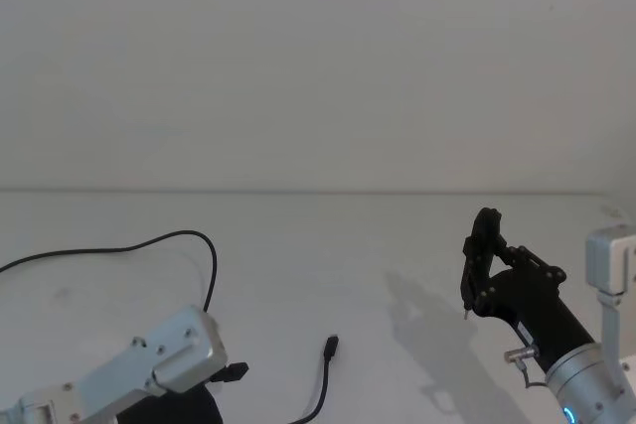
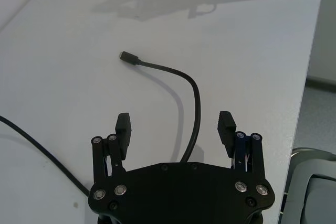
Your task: Pick up the data cable with the one hand.
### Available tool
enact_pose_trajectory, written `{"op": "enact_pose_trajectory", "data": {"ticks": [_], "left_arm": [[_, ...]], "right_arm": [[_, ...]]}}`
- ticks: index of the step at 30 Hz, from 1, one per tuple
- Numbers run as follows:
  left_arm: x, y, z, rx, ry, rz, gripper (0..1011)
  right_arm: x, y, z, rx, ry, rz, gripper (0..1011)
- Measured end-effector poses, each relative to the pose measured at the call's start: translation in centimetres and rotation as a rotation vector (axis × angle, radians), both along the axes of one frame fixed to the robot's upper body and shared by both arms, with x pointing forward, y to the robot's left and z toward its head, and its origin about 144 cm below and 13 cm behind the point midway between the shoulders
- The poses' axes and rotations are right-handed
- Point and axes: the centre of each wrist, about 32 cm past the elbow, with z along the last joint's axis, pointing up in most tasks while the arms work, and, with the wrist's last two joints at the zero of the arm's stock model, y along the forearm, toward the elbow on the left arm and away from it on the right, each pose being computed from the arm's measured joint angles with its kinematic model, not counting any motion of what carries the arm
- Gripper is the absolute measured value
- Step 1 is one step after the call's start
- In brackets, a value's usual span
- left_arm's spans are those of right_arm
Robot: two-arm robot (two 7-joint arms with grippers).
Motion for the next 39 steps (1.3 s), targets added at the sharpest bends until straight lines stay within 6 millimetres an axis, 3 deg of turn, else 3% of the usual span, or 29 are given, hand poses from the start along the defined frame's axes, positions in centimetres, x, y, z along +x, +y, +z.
{"op": "enact_pose_trajectory", "data": {"ticks": [7, 10, 18, 26, 31, 32, 39], "left_arm": [[0.3, -0.4, -0.2, 0.004, 0.008, 0.000, 999], [0.4, -0.6, -0.3, 0.006, 0.012, 0.000, 946], [0.6, -0.8, -0.5, 0.009, 0.016, 0.000, 739], [0.7, -1.0, -0.5, 0.010, 0.019, -0.001, 453], [0.7, -1.0, -0.6, 0.010, 0.021, -0.001, 339], [0.7, -1.0, -0.6, 0.010, 0.021, -0.001, 254], [0.7, -1.1, -0.6, 0.011, 0.021, -0.001, 83]], "right_arm": [[0.0, 0.0, 0.0, 0.000, 0.000, 0.000, 284], [0.0, 0.0, 0.0, 0.000, 0.000, 0.000, 284], [0.0, 0.0, 0.0, 0.000, 0.000, 0.000, 284], [0.0, 0.0, 0.0, 0.000, 0.000, 0.000, 284], [0.0, 0.0, 0.0, 0.000, 0.000, 0.000, 283], [0.0, 0.0, 0.0, 0.000, 0.000, 0.000, 284], [0.0, 0.0, 0.0, 0.000, 0.000, 0.000, 284]]}}
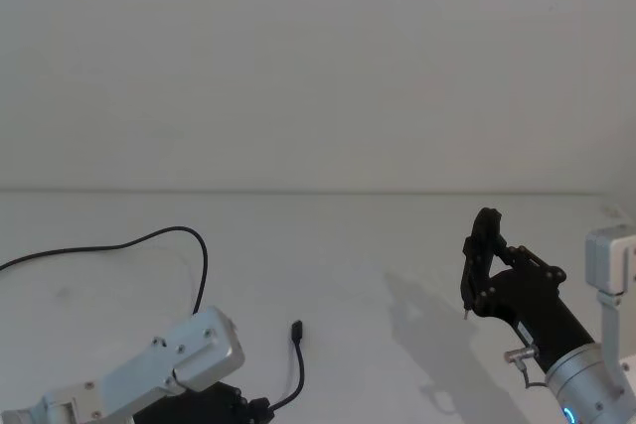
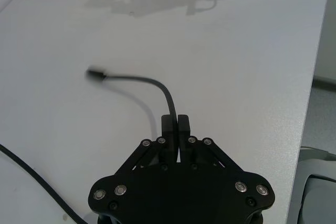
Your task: Pick up the data cable with the one hand.
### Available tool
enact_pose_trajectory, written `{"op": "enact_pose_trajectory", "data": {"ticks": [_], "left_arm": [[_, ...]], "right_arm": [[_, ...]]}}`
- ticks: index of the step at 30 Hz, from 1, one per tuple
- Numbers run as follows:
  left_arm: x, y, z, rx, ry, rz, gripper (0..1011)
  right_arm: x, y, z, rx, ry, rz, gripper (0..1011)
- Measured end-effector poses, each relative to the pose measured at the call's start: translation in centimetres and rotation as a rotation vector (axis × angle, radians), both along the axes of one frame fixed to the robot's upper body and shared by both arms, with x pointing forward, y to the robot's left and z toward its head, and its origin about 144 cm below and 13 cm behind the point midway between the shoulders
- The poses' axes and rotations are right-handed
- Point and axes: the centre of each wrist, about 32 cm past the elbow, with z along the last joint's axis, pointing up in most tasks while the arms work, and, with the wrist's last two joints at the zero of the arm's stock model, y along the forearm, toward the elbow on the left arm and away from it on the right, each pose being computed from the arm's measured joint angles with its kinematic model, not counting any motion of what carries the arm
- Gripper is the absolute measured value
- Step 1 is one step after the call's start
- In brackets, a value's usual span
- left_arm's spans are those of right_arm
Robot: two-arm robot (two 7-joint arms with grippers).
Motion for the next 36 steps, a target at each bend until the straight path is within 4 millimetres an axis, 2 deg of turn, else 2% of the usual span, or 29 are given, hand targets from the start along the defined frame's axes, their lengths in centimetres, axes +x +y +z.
{"op": "enact_pose_trajectory", "data": {"ticks": [1, 18, 36], "left_arm": [[0.00, 0.00, 0.00, 0.000, 0.000, 0.000, 48], [0.02, -0.07, -0.01, 0.006, -0.014, -0.005, 48], [0.46, -0.95, 0.85, 0.017, -0.223, -0.129, 48]], "right_arm": [[0.00, 0.00, 0.00, 0.000, 0.000, 0.000, 283], [0.00, 0.00, 0.00, 0.000, 0.000, 0.000, 284], [0.00, 0.00, 0.00, 0.000, 0.000, 0.000, 283]]}}
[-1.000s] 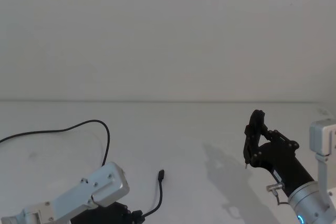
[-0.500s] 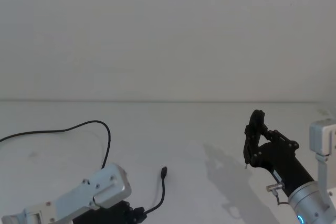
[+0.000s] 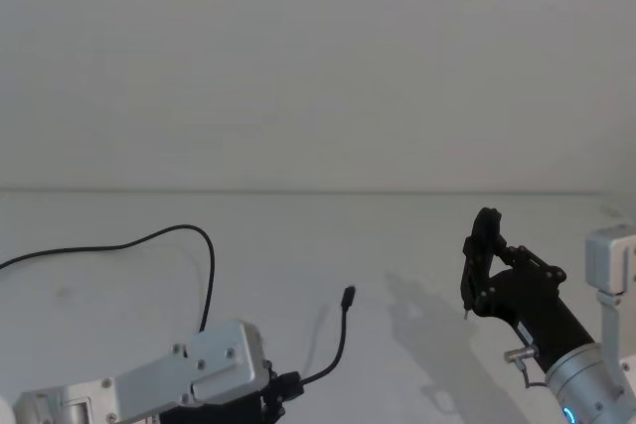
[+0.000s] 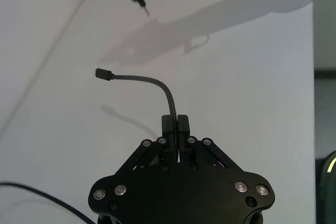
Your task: Pick up the data cable with the one hand.
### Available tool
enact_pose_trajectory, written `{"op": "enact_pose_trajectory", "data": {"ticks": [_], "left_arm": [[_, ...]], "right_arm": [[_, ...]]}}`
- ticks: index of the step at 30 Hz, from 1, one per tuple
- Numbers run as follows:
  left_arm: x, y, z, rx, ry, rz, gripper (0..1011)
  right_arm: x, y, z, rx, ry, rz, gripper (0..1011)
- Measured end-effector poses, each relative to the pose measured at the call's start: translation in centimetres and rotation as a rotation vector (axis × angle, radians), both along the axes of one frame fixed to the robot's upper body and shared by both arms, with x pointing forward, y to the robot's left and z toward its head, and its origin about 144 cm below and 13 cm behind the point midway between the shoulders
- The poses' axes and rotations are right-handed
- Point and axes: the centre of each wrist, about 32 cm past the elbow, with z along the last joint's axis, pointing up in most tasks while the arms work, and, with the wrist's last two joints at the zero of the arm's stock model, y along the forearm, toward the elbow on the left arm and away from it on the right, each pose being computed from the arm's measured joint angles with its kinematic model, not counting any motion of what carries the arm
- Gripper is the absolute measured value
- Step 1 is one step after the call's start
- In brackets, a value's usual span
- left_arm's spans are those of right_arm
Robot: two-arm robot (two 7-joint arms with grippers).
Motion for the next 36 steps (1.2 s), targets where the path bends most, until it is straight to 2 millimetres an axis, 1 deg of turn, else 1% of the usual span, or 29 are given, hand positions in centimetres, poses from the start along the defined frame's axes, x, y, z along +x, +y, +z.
{"op": "enact_pose_trajectory", "data": {"ticks": [9, 22, 30, 36], "left_arm": [[0.9, -1.0, 0.8, 0.002, -0.133, -0.124, 48], [2.7, -2.9, 2.1, -0.019, -0.233, -0.300, 48], [3.5, -3.8, 2.7, -0.028, -0.268, -0.371, 48], [3.8, -4.3, 3.0, -0.030, -0.285, -0.405, 48]], "right_arm": [[0.0, 0.0, 0.0, 0.000, 0.000, 0.000, 283], [0.0, 0.0, 0.1, 0.000, -0.004, 0.000, 284], [-0.2, -0.4, 0.8, -0.016, -0.036, 0.019, 284], [-0.6, -1.2, 1.8, -0.056, -0.063, 0.043, 284]]}}
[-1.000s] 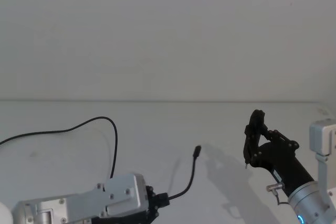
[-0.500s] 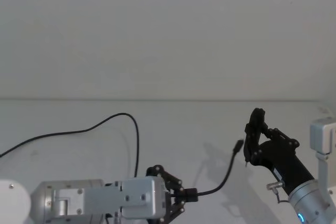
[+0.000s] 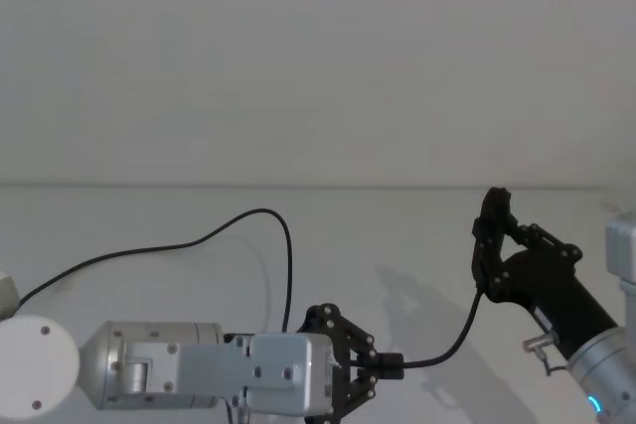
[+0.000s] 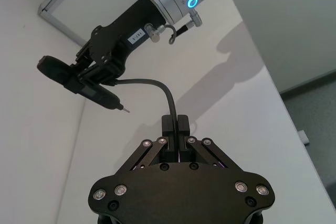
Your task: Pick up the data cable with the one hand.
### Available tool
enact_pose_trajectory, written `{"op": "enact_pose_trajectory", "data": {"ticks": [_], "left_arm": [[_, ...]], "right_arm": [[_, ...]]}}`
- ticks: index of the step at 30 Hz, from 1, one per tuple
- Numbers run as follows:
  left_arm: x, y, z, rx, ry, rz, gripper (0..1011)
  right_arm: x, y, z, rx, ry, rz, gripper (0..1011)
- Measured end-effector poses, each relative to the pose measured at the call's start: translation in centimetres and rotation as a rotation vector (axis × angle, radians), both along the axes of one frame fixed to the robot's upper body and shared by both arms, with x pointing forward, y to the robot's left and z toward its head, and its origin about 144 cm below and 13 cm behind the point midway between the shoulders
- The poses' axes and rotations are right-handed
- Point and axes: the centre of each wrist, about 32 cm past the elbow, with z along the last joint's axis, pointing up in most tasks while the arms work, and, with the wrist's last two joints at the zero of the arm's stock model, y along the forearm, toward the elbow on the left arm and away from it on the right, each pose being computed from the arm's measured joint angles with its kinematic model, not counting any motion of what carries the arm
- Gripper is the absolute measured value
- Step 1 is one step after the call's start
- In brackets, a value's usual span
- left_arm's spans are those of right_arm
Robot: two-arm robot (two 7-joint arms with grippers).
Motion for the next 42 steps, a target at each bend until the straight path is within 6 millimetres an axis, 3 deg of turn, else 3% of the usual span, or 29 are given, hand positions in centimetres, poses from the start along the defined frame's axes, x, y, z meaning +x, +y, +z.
{"op": "enact_pose_trajectory", "data": {"ticks": [23, 42], "left_arm": [[-0.7, 1.8, -0.8, 0.052, 0.028, 0.058, 48], [-1.0, 2.5, -1.1, 0.075, 0.028, 0.086, 48]], "right_arm": [[-0.5, -4.5, 3.1, -0.073, -0.021, 0.032, 284], [0.6, -4.3, 4.6, 0.057, 0.062, 0.195, 284]]}}
